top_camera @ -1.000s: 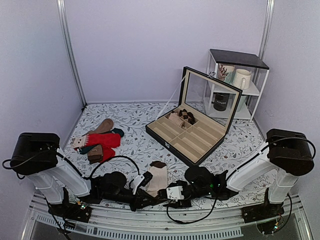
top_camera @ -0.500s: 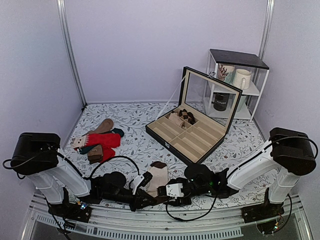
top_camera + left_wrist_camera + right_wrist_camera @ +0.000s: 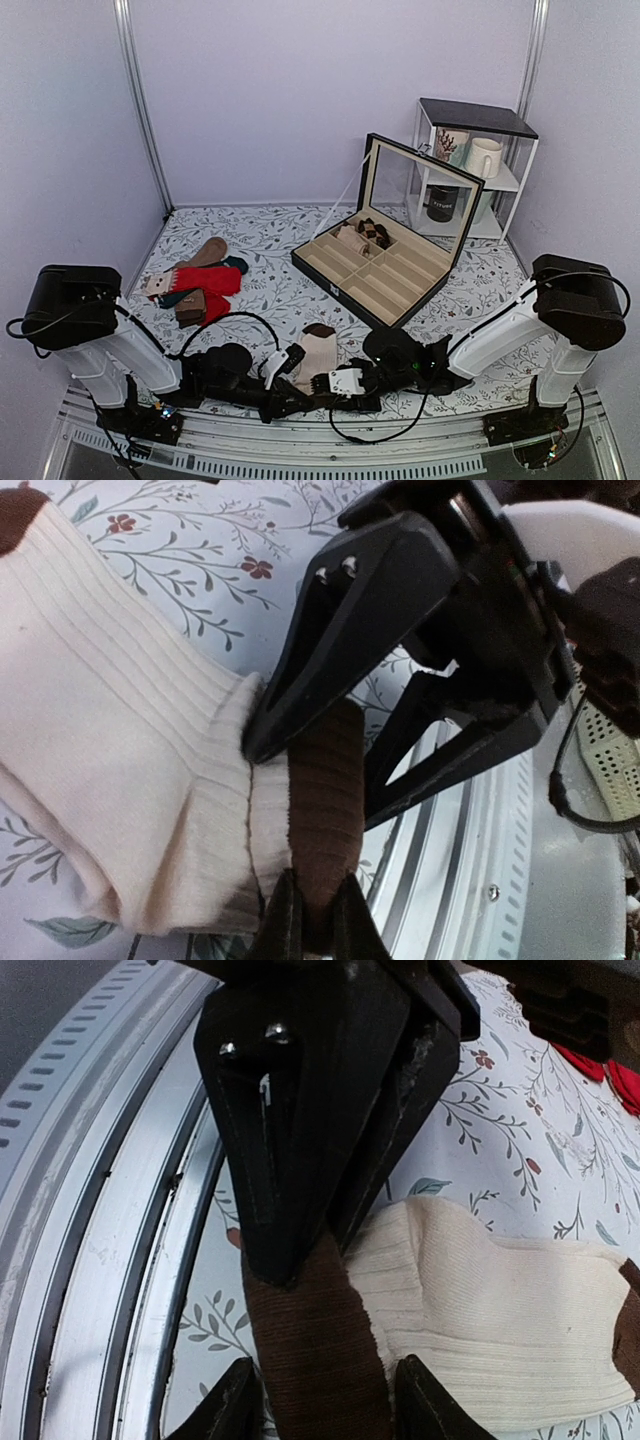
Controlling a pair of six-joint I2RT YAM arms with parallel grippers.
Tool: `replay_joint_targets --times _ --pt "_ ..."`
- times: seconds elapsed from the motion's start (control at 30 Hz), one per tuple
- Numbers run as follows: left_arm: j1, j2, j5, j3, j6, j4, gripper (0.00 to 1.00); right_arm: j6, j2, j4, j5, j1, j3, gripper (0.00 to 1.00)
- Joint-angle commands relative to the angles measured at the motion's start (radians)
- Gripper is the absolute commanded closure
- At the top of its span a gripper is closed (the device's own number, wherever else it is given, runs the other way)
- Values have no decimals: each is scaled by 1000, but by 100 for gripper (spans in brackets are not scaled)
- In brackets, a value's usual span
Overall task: Roll the socks
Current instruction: Roll a pair of socks at the center of the board.
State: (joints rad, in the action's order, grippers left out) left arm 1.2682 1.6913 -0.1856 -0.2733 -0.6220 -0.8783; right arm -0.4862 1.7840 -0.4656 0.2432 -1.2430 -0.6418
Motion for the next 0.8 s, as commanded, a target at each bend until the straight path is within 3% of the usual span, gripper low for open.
replay_joint_targets --times 0.0,0.17,0.3,0.53,0.67,0.77 --pt "-1 67 -46 52 -3 263 100 36 59 68 -32 -1 -11 56" --pt "-3 42 -23 40 8 286 100 101 68 170 -31 1 -51 80" --pt "-3 -44 33 21 41 353 74 184 66 279 44 8 -89 85" --pt "23 -409 290 29 168 497 34 352 74 425 193 55 -139 85" --pt "26 -568 334 83 249 446 33 443 116 471 272 90 -169 85" --pt "33 -592 328 120 302 355 37 515 161 502 321 111 -201 85"
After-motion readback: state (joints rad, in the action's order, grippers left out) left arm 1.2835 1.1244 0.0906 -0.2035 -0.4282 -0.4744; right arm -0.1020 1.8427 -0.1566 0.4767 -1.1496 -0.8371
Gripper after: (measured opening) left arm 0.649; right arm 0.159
